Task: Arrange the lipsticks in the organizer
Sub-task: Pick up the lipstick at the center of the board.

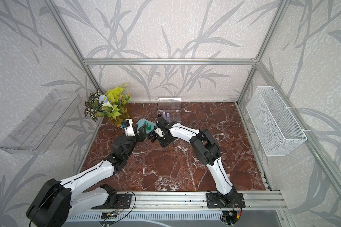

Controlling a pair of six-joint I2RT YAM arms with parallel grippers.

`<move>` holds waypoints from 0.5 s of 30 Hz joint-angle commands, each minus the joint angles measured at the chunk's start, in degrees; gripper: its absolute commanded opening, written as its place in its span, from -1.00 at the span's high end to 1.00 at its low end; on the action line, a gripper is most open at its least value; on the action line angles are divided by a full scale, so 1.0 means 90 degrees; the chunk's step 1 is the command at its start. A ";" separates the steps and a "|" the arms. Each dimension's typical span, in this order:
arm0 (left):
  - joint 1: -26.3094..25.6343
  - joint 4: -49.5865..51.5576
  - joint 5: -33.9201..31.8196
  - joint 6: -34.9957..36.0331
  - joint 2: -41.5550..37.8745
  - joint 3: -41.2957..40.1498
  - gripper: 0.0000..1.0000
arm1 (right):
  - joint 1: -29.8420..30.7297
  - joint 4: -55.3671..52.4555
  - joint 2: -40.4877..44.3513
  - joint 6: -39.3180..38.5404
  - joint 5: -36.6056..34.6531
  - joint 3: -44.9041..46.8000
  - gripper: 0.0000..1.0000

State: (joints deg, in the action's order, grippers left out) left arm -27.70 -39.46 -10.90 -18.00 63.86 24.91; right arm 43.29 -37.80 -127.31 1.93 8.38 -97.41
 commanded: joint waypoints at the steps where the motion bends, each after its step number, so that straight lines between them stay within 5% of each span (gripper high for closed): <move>1: -0.0004 -0.0081 -0.0043 0.0076 0.0008 0.0080 -0.24 | 0.0038 -0.0163 -0.0072 0.0027 -0.0106 -0.0064 0.37; 10: -0.0002 0.0090 0.0202 -0.0002 0.0095 0.0254 -0.33 | 0.0051 0.0523 0.1195 0.0359 0.0075 0.1453 0.59; 15: -0.0001 0.0310 0.0799 -0.0091 0.0263 0.0597 -0.72 | 0.0020 0.0754 0.2307 0.0548 0.0133 0.2201 0.59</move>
State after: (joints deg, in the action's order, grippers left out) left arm -27.68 -37.76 -7.62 -18.22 65.47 26.83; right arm 43.40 -32.99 -114.08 4.97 8.75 -79.46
